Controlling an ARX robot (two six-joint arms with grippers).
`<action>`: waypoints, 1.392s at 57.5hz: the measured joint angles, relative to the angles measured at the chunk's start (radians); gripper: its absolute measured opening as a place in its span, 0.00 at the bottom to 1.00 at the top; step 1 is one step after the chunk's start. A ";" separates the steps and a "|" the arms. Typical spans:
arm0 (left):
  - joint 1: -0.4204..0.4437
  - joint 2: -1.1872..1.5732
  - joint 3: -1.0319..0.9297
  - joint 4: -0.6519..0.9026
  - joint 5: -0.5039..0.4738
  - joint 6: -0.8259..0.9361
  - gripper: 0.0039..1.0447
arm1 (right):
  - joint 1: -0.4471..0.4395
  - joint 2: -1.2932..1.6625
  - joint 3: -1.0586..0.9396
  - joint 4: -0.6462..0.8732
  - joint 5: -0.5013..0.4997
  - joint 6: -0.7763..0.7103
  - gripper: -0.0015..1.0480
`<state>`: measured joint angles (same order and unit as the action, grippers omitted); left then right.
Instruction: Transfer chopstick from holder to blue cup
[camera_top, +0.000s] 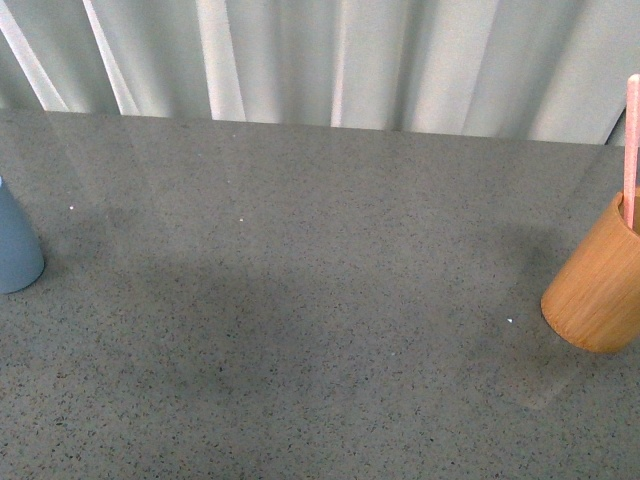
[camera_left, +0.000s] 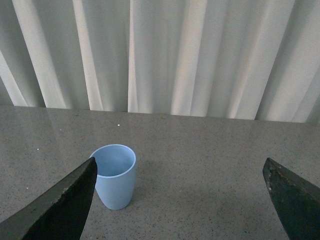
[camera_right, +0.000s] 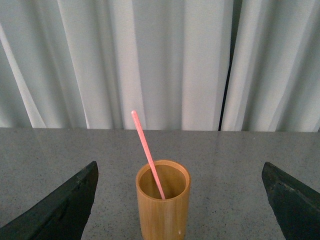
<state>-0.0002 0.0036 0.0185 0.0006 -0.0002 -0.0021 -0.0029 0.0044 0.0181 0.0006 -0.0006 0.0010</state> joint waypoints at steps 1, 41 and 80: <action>0.000 0.000 0.000 0.000 0.000 0.000 0.94 | 0.000 0.000 0.000 0.000 0.000 0.000 0.90; 0.249 1.130 0.600 -0.236 0.076 0.023 0.94 | 0.000 0.000 0.000 0.000 0.000 0.000 0.90; 0.310 1.703 1.089 -0.381 -0.046 0.177 0.94 | 0.000 0.000 0.000 0.000 0.000 0.000 0.90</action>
<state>0.3096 1.7065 1.1080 -0.3805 -0.0460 0.1753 -0.0029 0.0044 0.0181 0.0006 -0.0010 0.0010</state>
